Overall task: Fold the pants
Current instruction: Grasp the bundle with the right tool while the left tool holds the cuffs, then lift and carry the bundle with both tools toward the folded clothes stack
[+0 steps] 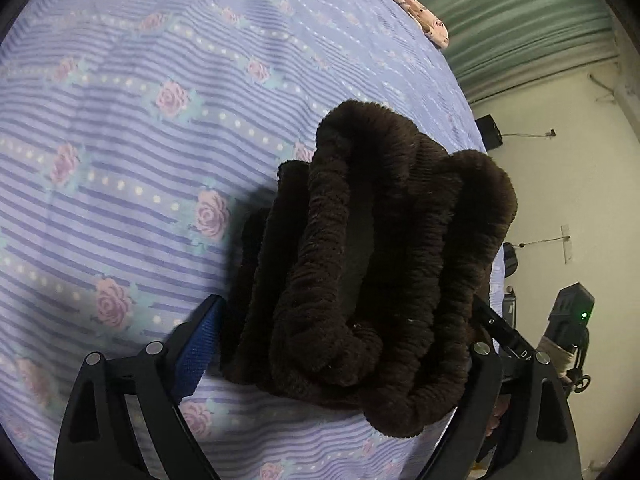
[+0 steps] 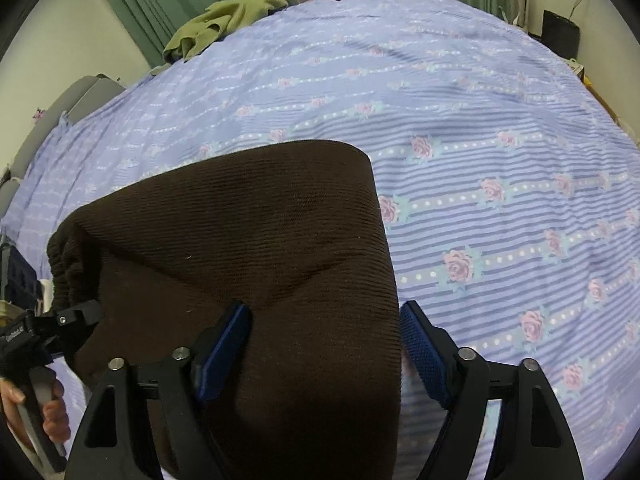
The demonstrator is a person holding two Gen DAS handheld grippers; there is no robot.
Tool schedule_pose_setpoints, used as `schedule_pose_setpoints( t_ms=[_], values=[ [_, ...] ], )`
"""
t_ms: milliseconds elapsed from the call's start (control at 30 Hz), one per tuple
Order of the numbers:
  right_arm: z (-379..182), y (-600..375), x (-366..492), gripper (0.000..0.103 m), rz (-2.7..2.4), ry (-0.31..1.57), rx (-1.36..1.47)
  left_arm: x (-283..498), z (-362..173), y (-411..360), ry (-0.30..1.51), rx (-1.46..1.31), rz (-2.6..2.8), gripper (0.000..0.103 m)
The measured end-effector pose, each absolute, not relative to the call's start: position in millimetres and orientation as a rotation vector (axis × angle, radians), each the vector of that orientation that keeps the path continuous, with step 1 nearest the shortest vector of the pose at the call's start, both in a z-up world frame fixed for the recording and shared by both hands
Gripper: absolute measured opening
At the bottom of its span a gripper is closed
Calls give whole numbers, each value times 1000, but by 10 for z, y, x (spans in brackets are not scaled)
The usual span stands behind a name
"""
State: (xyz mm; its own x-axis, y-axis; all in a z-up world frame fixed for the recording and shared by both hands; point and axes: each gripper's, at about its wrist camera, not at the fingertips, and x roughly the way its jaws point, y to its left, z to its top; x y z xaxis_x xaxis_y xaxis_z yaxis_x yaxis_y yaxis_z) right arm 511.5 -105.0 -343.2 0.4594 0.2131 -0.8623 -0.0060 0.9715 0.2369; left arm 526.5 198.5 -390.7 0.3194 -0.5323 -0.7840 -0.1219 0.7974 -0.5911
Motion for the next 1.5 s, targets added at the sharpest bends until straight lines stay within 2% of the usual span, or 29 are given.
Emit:
schedule_pose_setpoints(
  t_ms=[67,167,233,300,333,400,433,467,567,767,1300,1500],
  values=[
    [-3496,-1095,5143,89,129,1087,228,5278,-3939,1950,1235,-635,-290,93],
    [-3593,-1153,5181,89,141,1107,294,5279,-3958,1910,1229,-648,-271,92],
    [-3663,-1183,5209,88,150,1123,346,5268,-3954,1895,1226,-668,-257,87],
    [-3685,-1188,5228,78,175,1132,387,5257,-3917,1880,1221,-684,-240,80],
    [-3672,-1175,5229,68,192,1133,398,5233,-3875,1871,1214,-681,-231,73],
    [-3612,-1147,5224,61,193,1134,390,5210,-3787,1874,1202,-669,-216,63],
    [-3579,-1144,5218,53,197,1134,393,5197,-3727,1854,1195,-651,-210,58],
    [-3535,-1154,5203,46,208,1132,411,5196,-3681,1830,1189,-629,-208,56],
    [-3309,-1167,5120,38,212,1105,438,5145,-3525,1799,1170,-598,-219,50],
    [-2729,-1111,4777,36,200,1023,391,4880,-3034,1800,1101,-569,-272,48],
    [-915,-765,3224,36,198,767,289,3660,-1176,1916,857,-457,-367,48],
    [-505,-630,2640,36,170,696,308,3199,-727,1917,797,-380,-399,48]
  ],
)
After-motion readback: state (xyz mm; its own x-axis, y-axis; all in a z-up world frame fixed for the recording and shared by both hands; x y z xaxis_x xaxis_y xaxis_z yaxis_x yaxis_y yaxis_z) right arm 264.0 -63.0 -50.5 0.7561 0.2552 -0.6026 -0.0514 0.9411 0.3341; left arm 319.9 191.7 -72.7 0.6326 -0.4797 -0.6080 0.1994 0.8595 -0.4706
